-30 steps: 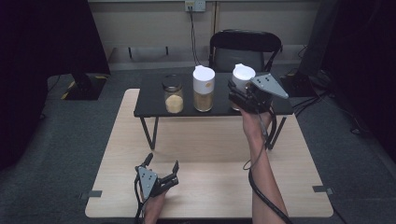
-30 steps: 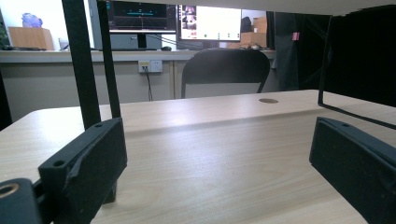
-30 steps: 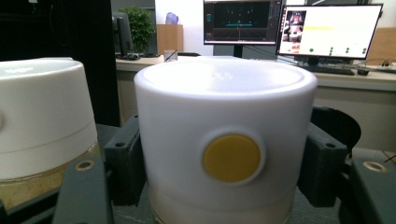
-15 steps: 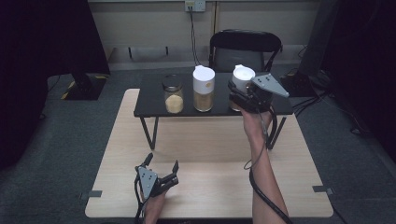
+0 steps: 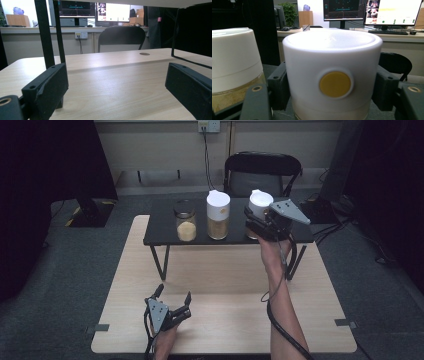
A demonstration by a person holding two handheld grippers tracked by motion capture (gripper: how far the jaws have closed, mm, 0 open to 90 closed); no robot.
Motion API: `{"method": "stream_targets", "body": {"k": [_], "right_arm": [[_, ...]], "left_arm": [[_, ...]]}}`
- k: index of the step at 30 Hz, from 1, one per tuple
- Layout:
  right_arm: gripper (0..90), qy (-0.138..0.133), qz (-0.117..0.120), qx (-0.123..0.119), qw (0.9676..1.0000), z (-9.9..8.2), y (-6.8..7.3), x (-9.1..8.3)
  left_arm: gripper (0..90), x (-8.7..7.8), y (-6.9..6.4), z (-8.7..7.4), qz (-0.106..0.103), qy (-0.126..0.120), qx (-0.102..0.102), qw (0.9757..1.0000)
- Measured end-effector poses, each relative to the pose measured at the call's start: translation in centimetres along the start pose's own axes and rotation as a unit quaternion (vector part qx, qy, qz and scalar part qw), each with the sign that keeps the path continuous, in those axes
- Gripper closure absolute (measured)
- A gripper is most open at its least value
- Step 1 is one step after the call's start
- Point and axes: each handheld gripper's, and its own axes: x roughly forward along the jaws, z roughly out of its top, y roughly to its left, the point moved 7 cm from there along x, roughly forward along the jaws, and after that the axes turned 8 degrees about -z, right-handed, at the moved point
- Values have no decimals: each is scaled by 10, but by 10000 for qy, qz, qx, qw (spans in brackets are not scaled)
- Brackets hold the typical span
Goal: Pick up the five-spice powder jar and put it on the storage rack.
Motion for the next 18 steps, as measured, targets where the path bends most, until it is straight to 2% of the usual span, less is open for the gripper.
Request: {"method": "stream_targets", "body": {"k": [8,15,18], "right_arm": [[271,76,7,22,10000,-1,-1,0],[81,37,67,188,9998,0,-2,3],[7,-5,9,149,9999,-1,-3,3]], "left_arm": [[42,0,0,0,3,3,1,10000],[44,0,0,0,5,6,2,10000],[44,0,0,0,8,3,1,10000]]}}
